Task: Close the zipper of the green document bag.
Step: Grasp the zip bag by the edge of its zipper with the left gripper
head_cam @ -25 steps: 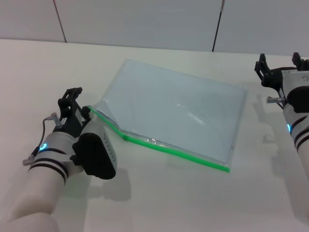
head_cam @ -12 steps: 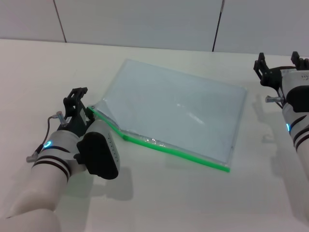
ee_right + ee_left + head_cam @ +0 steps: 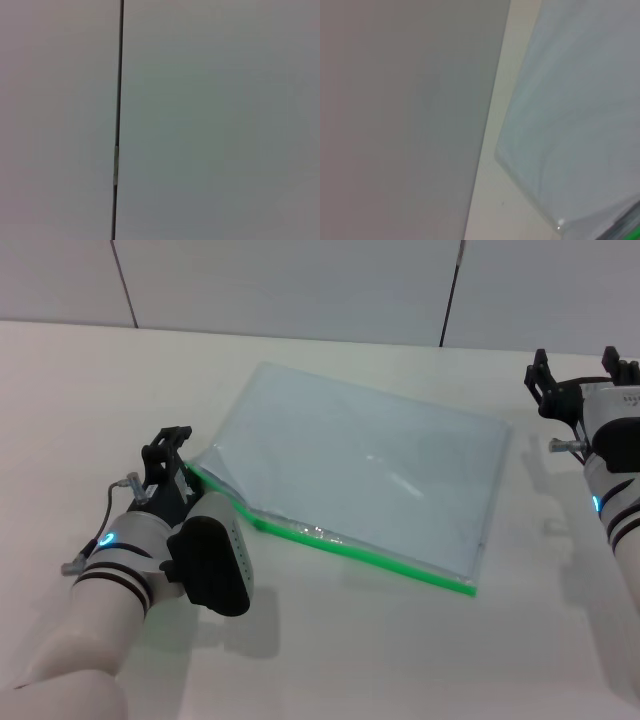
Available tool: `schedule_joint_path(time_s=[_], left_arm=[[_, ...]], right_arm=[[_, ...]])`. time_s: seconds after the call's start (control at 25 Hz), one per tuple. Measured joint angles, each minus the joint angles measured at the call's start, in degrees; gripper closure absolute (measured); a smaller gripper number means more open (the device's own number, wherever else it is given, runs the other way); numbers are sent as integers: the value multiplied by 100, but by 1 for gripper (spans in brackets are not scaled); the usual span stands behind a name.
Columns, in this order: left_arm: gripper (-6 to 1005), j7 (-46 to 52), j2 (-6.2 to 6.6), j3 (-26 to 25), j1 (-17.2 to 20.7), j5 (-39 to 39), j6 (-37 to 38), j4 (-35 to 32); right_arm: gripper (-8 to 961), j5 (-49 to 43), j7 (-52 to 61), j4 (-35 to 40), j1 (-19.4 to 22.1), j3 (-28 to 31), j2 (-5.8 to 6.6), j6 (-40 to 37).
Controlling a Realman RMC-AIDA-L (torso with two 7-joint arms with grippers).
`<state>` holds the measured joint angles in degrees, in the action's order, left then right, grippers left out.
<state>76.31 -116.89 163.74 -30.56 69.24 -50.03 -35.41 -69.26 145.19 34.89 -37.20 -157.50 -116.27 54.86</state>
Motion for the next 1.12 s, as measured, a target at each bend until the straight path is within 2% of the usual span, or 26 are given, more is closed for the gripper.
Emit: schedule_joint_path(time_s=[1.12], left_arm=[[422, -518, -9, 1, -72, 301, 220, -73]], right_arm=[[124, 0, 0, 0, -16, 0, -9, -8]])
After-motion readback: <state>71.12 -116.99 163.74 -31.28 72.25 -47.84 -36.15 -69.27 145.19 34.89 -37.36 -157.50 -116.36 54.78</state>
